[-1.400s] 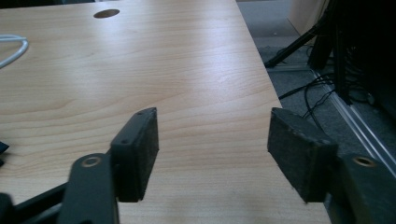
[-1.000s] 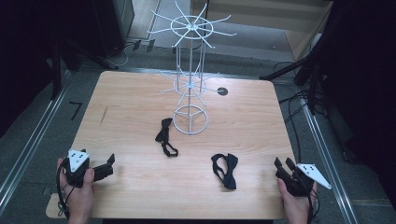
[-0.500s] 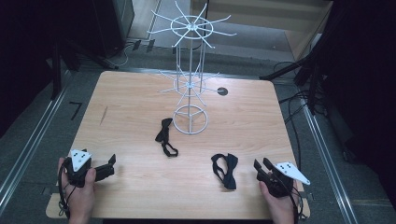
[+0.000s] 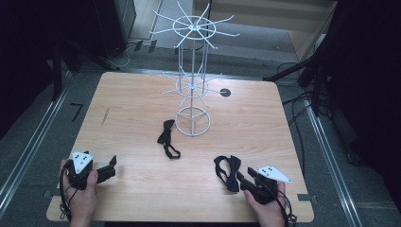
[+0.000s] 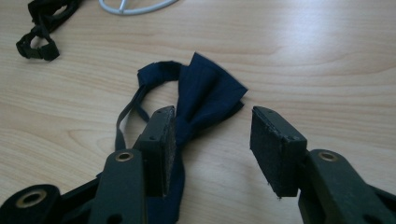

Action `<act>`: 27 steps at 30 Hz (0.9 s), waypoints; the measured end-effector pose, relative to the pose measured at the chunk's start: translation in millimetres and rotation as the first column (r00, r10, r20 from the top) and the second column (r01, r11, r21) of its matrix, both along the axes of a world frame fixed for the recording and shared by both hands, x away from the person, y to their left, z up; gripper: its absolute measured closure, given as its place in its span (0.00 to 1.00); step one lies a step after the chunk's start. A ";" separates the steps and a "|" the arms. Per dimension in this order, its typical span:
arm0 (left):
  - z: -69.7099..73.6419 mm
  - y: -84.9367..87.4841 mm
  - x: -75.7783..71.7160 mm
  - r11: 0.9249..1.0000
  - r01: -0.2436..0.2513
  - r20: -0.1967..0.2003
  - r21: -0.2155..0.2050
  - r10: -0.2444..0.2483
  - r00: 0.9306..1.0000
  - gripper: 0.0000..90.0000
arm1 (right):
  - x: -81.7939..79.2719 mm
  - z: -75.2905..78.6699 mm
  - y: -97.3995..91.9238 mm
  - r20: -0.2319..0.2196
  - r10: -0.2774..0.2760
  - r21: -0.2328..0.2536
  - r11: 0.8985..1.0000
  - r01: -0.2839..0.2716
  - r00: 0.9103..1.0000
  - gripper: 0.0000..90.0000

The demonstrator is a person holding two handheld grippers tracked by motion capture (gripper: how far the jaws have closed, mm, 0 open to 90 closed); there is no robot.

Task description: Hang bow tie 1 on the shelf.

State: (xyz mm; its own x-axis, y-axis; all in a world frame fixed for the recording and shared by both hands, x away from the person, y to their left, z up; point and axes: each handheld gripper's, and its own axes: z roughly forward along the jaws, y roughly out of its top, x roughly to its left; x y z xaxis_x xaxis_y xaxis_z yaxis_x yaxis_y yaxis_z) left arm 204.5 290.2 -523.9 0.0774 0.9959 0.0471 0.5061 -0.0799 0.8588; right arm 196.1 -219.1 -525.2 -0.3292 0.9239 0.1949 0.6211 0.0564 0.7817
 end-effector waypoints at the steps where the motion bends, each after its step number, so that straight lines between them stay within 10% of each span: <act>1: 0.0 -0.1 -0.2 1.000 -0.005 0.003 0.001 0.005 1.000 0.08 | 0.0 -1.1 3.2 -0.007 0.004 -0.004 1.000 -0.004 1.000 0.58; 14: 0.0 -0.6 -0.1 1.000 0.000 0.001 0.008 0.000 1.000 0.08 | 3.1 -1.0 20.3 -0.046 -0.015 0.068 0.997 0.018 0.999 0.59; 27: -0.2 -1.5 0.4 1.000 -0.002 -0.001 0.012 0.002 1.000 0.08 | -0.4 -2.3 34.8 -0.057 -0.003 0.023 1.000 0.004 0.998 0.60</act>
